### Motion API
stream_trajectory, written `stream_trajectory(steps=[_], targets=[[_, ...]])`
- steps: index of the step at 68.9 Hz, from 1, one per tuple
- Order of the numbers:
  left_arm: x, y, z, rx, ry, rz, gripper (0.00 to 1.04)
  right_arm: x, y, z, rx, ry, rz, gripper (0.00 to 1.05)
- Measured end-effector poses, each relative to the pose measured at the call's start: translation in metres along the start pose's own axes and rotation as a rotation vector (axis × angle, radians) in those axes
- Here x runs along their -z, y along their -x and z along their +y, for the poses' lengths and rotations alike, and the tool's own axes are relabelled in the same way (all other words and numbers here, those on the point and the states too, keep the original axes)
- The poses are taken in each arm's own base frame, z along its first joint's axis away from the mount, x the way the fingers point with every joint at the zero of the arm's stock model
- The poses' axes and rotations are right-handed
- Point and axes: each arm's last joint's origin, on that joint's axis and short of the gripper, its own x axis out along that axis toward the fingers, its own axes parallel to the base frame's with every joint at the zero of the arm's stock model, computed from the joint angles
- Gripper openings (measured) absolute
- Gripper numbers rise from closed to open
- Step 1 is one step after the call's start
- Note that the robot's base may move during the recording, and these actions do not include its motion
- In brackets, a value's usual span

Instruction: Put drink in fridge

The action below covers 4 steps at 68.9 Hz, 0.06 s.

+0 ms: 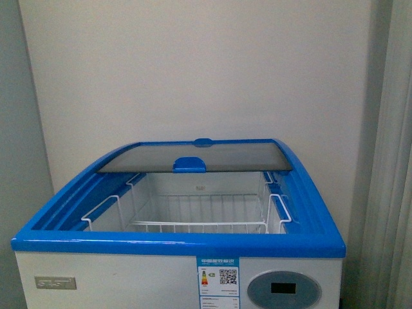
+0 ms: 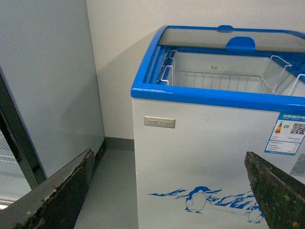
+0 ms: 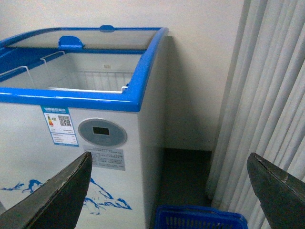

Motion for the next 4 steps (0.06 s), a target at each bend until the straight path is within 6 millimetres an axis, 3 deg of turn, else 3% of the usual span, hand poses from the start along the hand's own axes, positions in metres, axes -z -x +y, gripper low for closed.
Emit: stream_trajectory(steps=[4], targets=[[0.0000,0.0000,0.0000,0.000,0.000,0.000,0.97,0.0000,0.0000,0.0000,0.000,0.000,0.000,0.97]])
